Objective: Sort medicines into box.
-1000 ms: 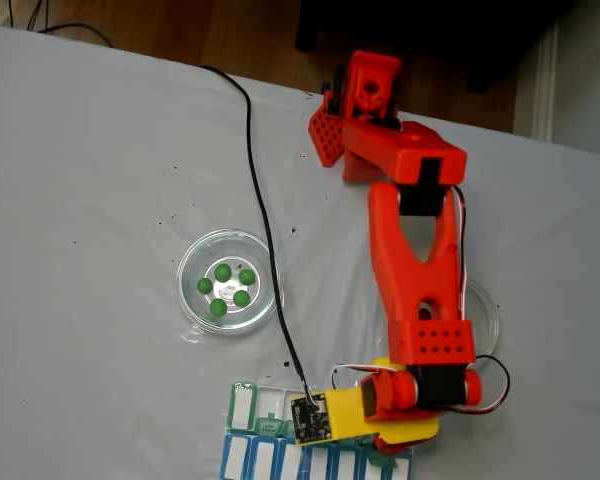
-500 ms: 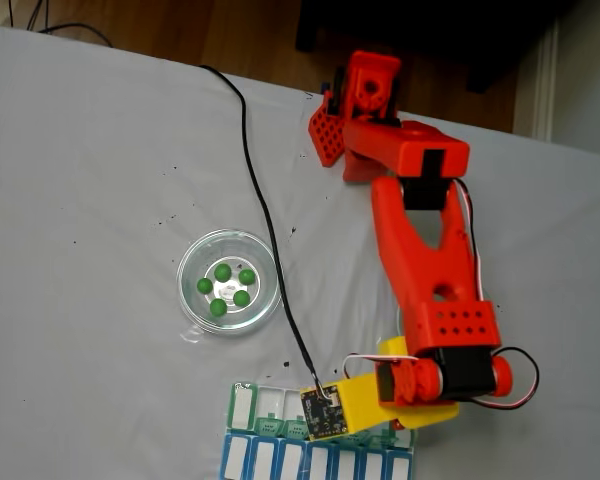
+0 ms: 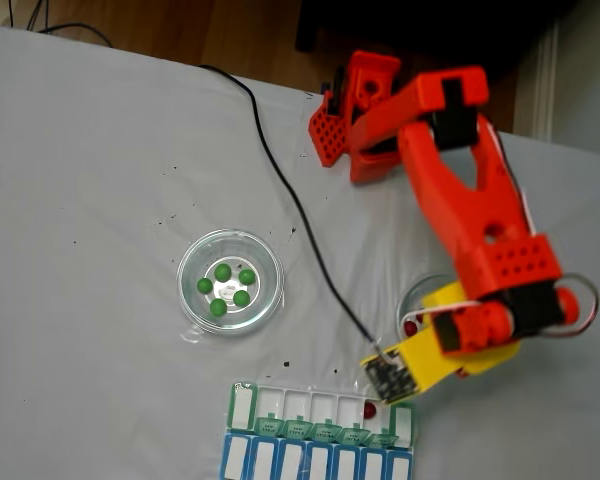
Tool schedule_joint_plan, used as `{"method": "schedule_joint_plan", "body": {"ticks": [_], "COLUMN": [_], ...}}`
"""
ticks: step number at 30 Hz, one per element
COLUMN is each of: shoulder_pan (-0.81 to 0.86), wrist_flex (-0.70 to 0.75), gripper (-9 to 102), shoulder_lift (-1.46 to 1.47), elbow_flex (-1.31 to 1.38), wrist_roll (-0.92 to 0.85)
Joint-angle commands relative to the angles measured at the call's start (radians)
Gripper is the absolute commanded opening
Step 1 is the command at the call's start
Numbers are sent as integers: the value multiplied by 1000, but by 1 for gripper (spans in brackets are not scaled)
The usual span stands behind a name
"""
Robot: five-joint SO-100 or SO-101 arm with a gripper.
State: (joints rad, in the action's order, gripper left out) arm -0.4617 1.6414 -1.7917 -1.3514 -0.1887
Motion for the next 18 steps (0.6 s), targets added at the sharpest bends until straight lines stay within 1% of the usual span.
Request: {"method": "schedule_joint_plan", "body": {"ticks": [1, 9, 14, 18], "shoulder_pan": [-66, -107, -112, -120], "wrist_flex": [-29, -150, -275, -299], "gripper": [1, 1, 1, 1], "shoulder_lift": [-132, -153, -193, -199], "elbow_flex": [-63, -204, -305, -333], "wrist_roll": [29, 140, 206, 235]}}
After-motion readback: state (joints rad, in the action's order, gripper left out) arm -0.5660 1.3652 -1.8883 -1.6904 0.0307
